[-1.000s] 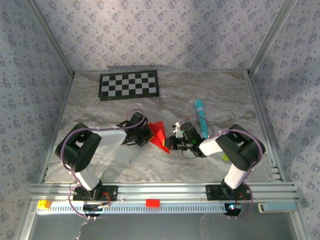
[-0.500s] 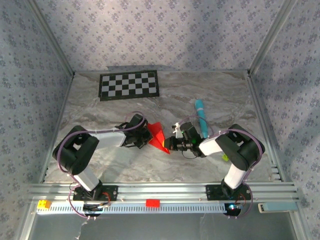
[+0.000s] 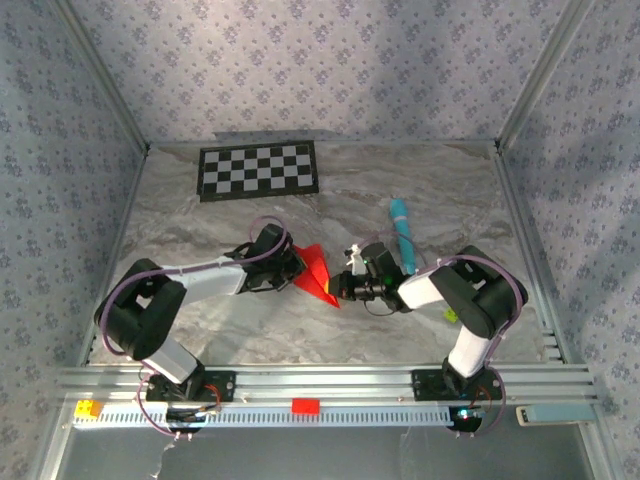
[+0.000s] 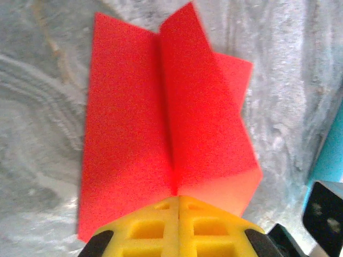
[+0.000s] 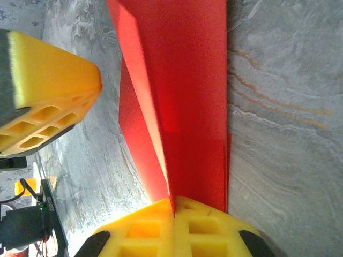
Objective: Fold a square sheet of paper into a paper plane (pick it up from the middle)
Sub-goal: Fourth fold the wing at the center of the table.
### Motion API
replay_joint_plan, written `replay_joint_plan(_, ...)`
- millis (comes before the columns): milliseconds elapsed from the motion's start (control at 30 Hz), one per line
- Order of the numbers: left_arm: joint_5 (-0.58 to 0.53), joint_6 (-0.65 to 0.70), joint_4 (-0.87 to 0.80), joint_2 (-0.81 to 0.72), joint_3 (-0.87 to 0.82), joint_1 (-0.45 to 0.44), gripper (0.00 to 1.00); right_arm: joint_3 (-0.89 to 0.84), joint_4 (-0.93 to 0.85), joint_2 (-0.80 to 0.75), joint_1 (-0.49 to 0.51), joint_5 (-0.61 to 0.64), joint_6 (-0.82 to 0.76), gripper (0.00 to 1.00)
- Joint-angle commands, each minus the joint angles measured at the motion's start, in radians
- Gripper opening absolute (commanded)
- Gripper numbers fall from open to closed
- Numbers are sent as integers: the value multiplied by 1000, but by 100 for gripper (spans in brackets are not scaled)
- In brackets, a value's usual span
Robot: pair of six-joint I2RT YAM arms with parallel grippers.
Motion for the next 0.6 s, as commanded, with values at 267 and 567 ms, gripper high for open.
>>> replay_joint_plan(267,127,45,224,98,38,-10,0,-14,-24,72,-27,-7,65,0)
replay_joint_plan(567,113,39,222,138,47,-10,0,-11,-25,89,-34,-21,80,0)
